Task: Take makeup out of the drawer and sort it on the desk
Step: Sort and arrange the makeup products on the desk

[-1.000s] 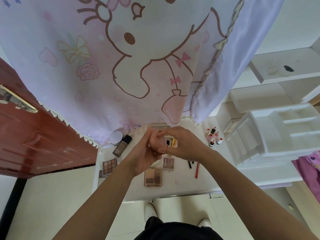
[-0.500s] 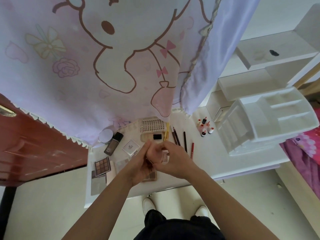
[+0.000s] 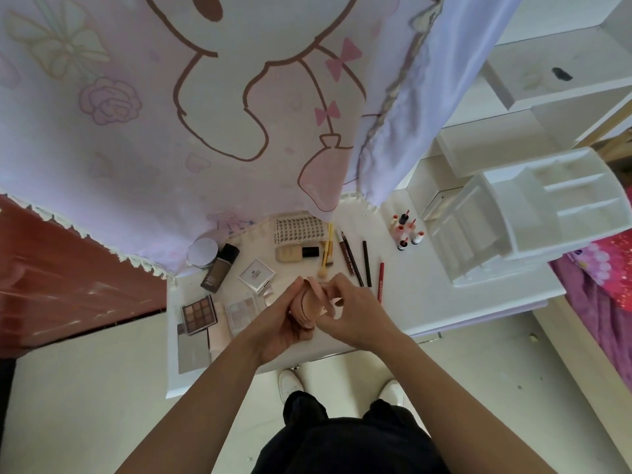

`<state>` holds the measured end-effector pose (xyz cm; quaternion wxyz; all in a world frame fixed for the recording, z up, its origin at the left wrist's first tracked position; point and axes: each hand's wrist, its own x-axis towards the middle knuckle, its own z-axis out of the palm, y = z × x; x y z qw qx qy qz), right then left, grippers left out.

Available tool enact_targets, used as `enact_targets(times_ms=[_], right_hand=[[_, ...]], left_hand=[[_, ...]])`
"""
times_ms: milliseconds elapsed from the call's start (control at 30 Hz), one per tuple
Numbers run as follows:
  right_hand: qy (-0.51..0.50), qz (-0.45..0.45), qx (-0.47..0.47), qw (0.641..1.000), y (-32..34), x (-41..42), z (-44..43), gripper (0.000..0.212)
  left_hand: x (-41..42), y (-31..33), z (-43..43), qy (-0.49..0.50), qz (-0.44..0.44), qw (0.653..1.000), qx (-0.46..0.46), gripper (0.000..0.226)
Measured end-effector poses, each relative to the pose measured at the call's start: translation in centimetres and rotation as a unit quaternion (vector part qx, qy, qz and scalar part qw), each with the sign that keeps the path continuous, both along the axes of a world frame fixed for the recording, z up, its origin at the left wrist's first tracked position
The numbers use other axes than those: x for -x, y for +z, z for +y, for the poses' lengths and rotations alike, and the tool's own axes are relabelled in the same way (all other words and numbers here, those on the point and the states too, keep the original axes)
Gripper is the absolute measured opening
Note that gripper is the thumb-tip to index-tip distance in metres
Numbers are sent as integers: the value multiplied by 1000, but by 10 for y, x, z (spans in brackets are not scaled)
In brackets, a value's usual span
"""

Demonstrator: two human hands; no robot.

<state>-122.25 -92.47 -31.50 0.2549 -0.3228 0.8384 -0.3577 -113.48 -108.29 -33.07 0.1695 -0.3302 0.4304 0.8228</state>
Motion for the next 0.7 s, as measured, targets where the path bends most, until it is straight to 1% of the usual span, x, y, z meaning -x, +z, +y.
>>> enact_targets(times_ms=[133, 200, 267, 433, 533, 600, 633, 700], right_hand=[[-33, -55, 22, 998, 2, 9, 1, 21], [-94, -75, 38, 992, 1, 14, 2, 9], [-175, -105, 56, 977, -2, 22, 4, 4], [-276, -172, 104, 940, -5, 32, 12, 11], [-337, -240, 136, 900, -2, 33, 22, 18], [-361, -286, 133, 878, -7, 31, 32, 27], [-364, -303, 123, 872, -11, 29, 38, 28], [-356, -319, 96, 873, -19, 22, 49, 26]], left_hand=[[2, -6, -4, -5, -30, 999, 14, 66], [2, -8, -8, -5, -46, 999, 24, 63], [4, -9, -12, -15, -50, 998, 35, 58], [16, -13, -12, -81, -59, 994, 50, 56], [26, -21, -9, -113, -60, 990, 50, 60], [34, -24, -5, -117, -62, 990, 48, 57], [37, -25, -1, -115, -67, 990, 45, 55], [43, -27, 8, -114, -73, 990, 40, 48]])
